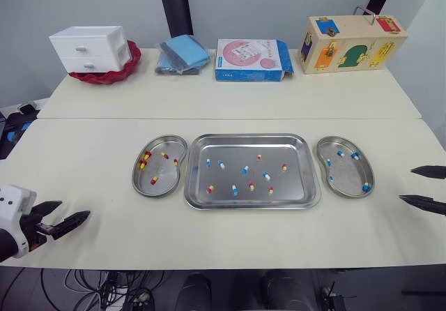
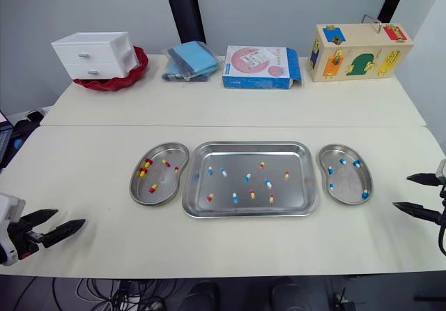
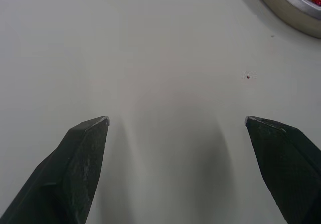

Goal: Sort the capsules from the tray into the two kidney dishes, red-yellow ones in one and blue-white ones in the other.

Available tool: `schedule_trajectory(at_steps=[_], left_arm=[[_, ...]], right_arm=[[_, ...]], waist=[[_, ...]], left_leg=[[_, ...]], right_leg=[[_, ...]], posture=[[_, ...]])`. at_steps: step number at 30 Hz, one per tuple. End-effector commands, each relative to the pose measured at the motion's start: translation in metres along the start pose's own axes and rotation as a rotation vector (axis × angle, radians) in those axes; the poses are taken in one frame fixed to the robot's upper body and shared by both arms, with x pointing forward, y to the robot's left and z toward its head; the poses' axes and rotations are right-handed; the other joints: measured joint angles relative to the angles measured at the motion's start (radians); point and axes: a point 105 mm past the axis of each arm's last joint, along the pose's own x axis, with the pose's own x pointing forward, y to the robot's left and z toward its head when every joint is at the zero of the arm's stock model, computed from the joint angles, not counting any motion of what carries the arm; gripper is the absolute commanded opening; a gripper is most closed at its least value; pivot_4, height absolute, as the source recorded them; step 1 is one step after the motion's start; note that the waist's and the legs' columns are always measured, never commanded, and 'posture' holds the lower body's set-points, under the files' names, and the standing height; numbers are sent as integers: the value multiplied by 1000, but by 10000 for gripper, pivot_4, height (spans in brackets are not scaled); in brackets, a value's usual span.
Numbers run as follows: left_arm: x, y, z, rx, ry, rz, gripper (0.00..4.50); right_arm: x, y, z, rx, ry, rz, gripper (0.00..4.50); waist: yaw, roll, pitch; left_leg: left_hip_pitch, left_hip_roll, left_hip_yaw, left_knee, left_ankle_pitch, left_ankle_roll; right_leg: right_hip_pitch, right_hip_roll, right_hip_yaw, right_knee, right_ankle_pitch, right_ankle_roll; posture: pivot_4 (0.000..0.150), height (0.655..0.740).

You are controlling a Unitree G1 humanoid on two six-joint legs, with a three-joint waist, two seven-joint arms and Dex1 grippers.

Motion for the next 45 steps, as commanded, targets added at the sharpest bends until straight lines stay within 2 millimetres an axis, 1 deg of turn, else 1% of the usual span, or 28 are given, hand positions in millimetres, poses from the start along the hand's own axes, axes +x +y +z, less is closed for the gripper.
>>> schedule_trajectory(at_steps=[1,2,5,6,7,10,12,13,15,17,19,22,24,26,29,32,34,35,37,39,42,45], left_arm=[[-8,-2,2,-11,-39,17,45000],[-7,-6,-1,-22,-36,11,45000],[-6,-22,-11,-44,-26,-21,45000],[-5,-27,-14,-50,-26,-26,45000],[-6,-30,-15,-54,-27,-27,45000],[-7,-35,-18,-65,-29,-22,45000],[-8,-39,-19,-64,-38,-9,45000],[-8,-40,-19,-62,-42,-1,45000],[-11,-41,-18,-59,-53,14,45000],[-15,-43,-16,-41,-68,37,45000],[-23,-46,-13,-17,-82,63,45000],[-30,-50,-11,3,-83,69,45000],[-29,-56,1,44,-99,61,45000],[-26,-66,14,88,-118,27,45000],[-11,-105,43,118,-174,-111,45000],[0,-137,64,146,-193,-217,45000],[9,-157,79,199,-189,-274,45000],[13,-164,86,210,-197,-293,45000],[20,-173,96,224,-200,-308,45000],[27,-182,102,231,-193,-333,45000],[32,-191,103,238,-172,-376,45000],[36,-192,97,237,-139,-388,45000]], right_arm=[[-7,9,16,-48,-72,-14,44752],[-7,16,18,-52,-85,2,44752],[-3,52,28,-89,-141,95,44752],[0,68,32,-94,-164,132,44752],[4,82,36,-102,-182,168,44752],[15,116,44,-113,-239,237,44752],[26,131,51,-114,-303,254,44752],[29,135,54,-113,-323,254,44752],[37,141,57,-110,-359,250,44752],[46,145,57,-113,-380,246,44752],[56,148,62,-104,-423,243,44752],[63,152,67,-104,-452,248,44752],[67,155,70,-113,-463,265,44752],[69,159,72,-125,-468,284,44752],[73,162,73,-131,-472,306,44752],[76,164,76,-132,-479,315,44752],[76,165,79,-134,-484,319,44752],[77,165,80,-133,-486,319,44752],[77,166,82,-130,-490,320,44752],[77,167,84,-129,-493,321,44752],[77,169,86,-127,-494,325,44752],[76,169,88,-120,-494,325,44752]], waist=[[1,0,0],[3,0,0],[13,-1,-1],[14,-1,-1],[16,-2,-1],[19,-3,-2],[19,-6,-4],[18,-9,-4],[18,-10,-4],[17,-11,-4],[15,-14,-5],[17,-14,-6],[21,-15,-6],[29,-16,-6],[40,-17,-7],[42,-17,-6],[41,-16,-6],[41,-16,-6],[41,-16,-6],[39,-16,-6],[36,-16,-6],[37,-15,-5]], left_leg=[[0,0,0,0,0,0],[0,0,0,0,0,0],[0,0,0,0,0,0],[0,0,0,0,0,0],[0,0,0,0,0,0],[3,0,-2,0,0,0],[6,0,-2,0,0,0],[7,0,-2,0,0,0],[12,0,-2,0,0,0],[12,0,-1,0,0,0],[13,0,-1,0,0,0],[13,1,-1,0,0,0],[13,1,-1,0,0,0],[13,1,-2,0,0,0],[13,1,-2,0,0,0],[13,0,-2,0,0,0],[13,1,-2,0,0,0],[13,1,-3,0,0,0],[13,0,-3,0,0,0],[12,0,-3,0,0,0],[12,0,-3,0,0,0],[12,0,-3,0,0,0]], right_leg=[[0,0,0,0,0,0],[0,0,0,0,0,0],[1,0,0,0,0,0],[1,0,0,0,0,0],[1,0,0,0,0,0],[5,0,-1,0,0,0],[8,0,0,-1,0,0],[9,0,-1,-1,0,0],[13,0,0,-1,0,0],[13,0,0,-1,0,0],[13,0,0,-1,0,0],[13,1,0,-1,-1,0],[13,1,0,-1,-1,0],[13,1,0,-1,-1,0],[13,1,-1,-1,-1,0],[14,0,0,-1,-1,0],[14,1,-1,-1,-1,0],[13,1,-1,-1,-1,0],[14,1,-1,-1,-1,0],[13,1,-1,-1,-1,0],[13,1,-1,-1,0,-1],[13,1,-1,-1,0,-1]], posture=[[1500,7400],[1500,7400],[1500,7400],[1500,7400],[1500,7400],[1500,7400],[1500,7400],[1500,7400],[1500,7400],[1500,7400],[1500,7400],[1500,7400],[1500,7400],[1500,7400],[1500,7400],[1500,7400],[1500,7400],[1500,7400],[1500,7400],[1500,7400],[1500,7400],[1500,7400]])
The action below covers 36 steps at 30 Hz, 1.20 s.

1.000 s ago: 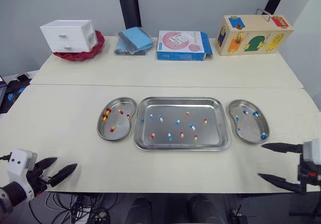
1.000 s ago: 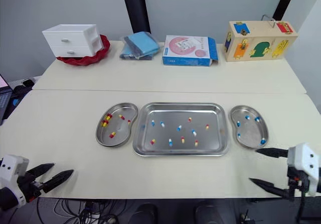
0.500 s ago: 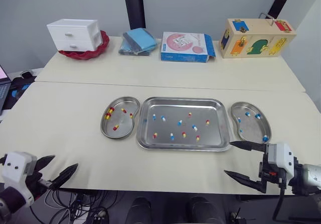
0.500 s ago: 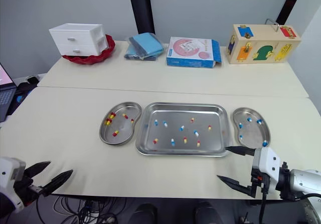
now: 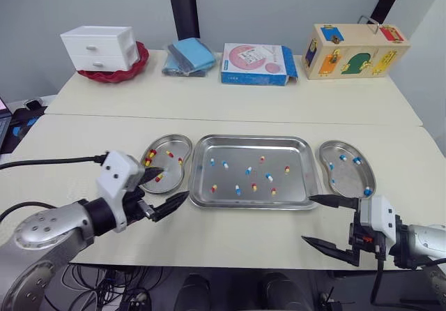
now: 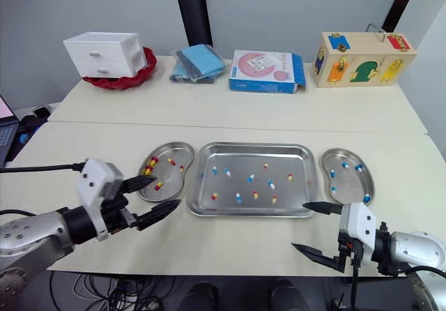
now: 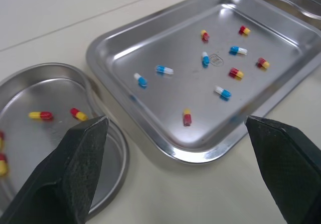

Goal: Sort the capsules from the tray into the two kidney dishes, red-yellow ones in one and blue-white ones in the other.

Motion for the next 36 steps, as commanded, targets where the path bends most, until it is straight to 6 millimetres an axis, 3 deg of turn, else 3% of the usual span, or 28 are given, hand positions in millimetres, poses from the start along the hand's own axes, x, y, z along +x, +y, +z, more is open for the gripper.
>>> schedule_trajectory(at_steps=[1,4,9,23,32,36], left_arm=[[2,-2,-5,13,34,-16,45000],[6,1,-14,1,48,-20,43197],[18,2,-13,32,41,-58,30282],[78,2,15,57,173,-97,30282],[90,-1,9,32,278,-138,30282],[98,-5,-5,23,324,-155,30282]], right_arm=[[1,2,12,-21,-24,11,44752],[1,2,13,-19,-25,10,44925],[3,4,15,-16,-28,14,45000],[7,11,13,7,-28,1,45000],[9,14,13,14,-33,-13,45000],[8,17,12,22,-35,-28,45000]], waist=[[0,0,0],[2,0,0],[3,0,0],[2,0,1],[4,0,1],[5,0,1]], left_leg=[[0,0,0,0,0,0],[0,0,0,0,0,0],[0,0,0,0,0,0],[-2,-1,-2,0,0,0],[-4,-1,-2,0,0,0],[-5,-1,-3,0,0,0]], right_leg=[[0,0,0,0,0,0],[0,0,0,0,0,0],[0,0,0,-1,0,0],[0,0,-2,-2,0,0],[0,0,-2,-4,0,0],[0,0,-3,-4,0,0]], posture=[[1500,7400],[1500,7400],[1500,7400],[1500,7400],[1500,7400],[1500,7400]])
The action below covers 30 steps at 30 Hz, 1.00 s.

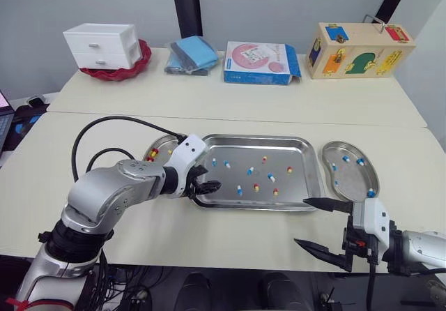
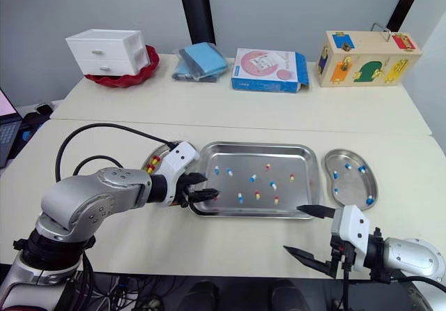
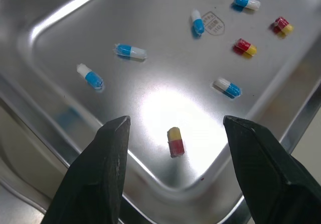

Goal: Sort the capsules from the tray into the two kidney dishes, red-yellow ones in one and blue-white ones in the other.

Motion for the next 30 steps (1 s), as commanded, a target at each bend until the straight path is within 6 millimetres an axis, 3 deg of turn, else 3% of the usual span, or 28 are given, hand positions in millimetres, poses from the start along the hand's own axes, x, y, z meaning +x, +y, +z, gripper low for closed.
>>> schedule_trajectory(at_steps=[1,10,24,30], left_arm=[[8,-4,-2,19,13,-14,30282],[22,-1,-12,11,52,-16,30282],[27,-4,-30,8,140,-54,30282],[29,-2,-24,23,147,-66,30282]], right_arm=[[1,5,9,-34,-28,0,45000],[0,7,9,-29,-28,-14,45000],[-1,7,9,-20,-28,-29,45000],[0,7,8,-16,-30,-32,45000]], waist=[[0,0,0],[1,0,0],[1,1,-1],[1,2,-1]], left_leg=[[0,0,0,0,0,0],[-1,0,-1,0,0,0],[0,0,-1,0,0,0],[2,0,-1,0,0,0]], right_leg=[[0,0,0,0,0,0],[0,0,-1,0,0,0],[0,0,-1,0,0,0],[2,0,-1,0,0,0]], posture=[[1500,7400],[1500,7400],[1500,7400],[1500,7400]])
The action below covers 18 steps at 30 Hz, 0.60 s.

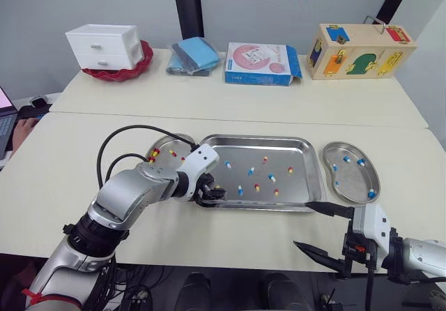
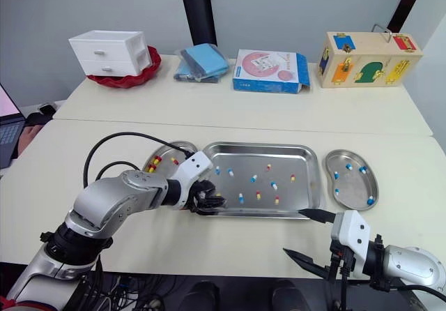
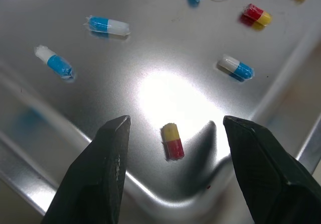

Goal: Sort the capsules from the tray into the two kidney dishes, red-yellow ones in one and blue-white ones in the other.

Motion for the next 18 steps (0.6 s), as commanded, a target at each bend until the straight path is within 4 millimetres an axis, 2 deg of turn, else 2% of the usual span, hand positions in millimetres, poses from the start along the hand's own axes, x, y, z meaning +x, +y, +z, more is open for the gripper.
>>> schedule_trajectory(at_steps=[1,5,8,10,13,18], left_arm=[[5,0,-9,-14,64,-22,30282],[1,6,13,2,2,-19,30282],[-9,9,36,18,-57,-34,30282],[-16,11,44,38,-65,-39,30282],[-22,12,44,85,-36,-63,30282],[-24,9,31,146,55,-120,30282]], right_arm=[[1,3,11,-42,-39,3,45000],[2,3,11,-42,-40,2,45000],[2,4,11,-39,-40,1,45000],[2,5,10,-38,-40,2,45000],[2,6,10,-35,-39,5,45000],[4,6,9,-33,-40,7,45000]], waist=[[0,0,0],[1,0,0],[0,-1,0],[0,-1,1],[-2,0,1],[-1,0,1]], left_leg=[[0,0,0,0,0,0],[0,0,0,0,0,0],[-1,0,0,0,0,0],[-3,0,0,0,0,0],[-4,0,0,0,0,0],[-4,0,0,0,0,0]], right_leg=[[0,0,0,0,0,0],[0,0,0,0,0,0],[-1,0,0,0,0,0],[-2,0,-1,0,0,0],[-3,0,-1,-1,0,0],[-3,0,-1,-2,0,0]], posture=[[1500,7400],[1500,7400],[1500,7400],[1500,7400],[1500,7400],[1500,7400]])
